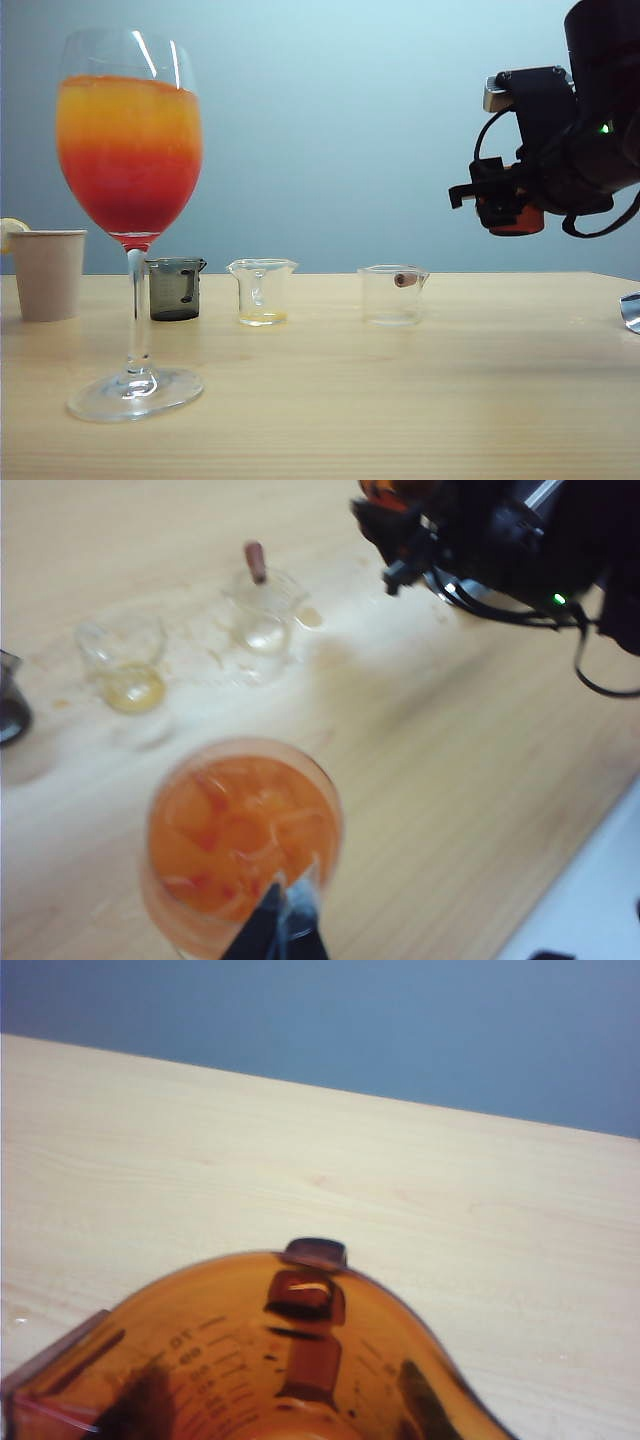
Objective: Pick up the fourth measuring cup from the left, pour the grenadine inside into the goblet, and finally put the measuring cup back in its original place.
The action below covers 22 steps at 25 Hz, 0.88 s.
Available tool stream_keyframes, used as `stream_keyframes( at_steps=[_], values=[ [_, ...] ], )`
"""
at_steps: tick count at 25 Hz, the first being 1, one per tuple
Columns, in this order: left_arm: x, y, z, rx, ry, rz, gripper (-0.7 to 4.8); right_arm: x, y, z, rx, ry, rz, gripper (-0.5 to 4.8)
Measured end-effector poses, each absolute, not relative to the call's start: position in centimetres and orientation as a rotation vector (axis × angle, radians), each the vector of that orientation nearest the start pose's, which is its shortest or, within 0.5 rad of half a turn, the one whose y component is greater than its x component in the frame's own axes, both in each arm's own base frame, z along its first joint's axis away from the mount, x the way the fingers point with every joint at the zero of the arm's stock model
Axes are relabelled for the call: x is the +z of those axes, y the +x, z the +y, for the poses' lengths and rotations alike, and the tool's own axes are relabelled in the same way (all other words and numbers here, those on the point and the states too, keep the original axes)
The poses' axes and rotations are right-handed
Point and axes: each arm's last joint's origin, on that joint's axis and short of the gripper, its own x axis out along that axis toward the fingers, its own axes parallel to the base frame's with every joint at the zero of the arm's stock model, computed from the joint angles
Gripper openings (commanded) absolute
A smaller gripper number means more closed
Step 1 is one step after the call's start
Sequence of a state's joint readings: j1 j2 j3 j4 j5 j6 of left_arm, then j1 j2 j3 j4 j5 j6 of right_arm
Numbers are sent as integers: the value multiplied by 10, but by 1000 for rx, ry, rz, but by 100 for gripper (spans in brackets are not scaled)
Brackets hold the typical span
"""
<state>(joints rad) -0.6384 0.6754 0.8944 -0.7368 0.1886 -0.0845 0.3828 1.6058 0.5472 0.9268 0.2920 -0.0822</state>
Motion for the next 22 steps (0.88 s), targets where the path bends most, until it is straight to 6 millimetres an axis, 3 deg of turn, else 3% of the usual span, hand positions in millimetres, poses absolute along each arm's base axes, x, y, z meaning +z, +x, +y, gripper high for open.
stream_keyframes(
  at_steps=[22],
  values=[
    [329, 94, -77, -785, 48, 603, -5, 116, 296, 105, 119, -74, 167, -1]
  ],
)
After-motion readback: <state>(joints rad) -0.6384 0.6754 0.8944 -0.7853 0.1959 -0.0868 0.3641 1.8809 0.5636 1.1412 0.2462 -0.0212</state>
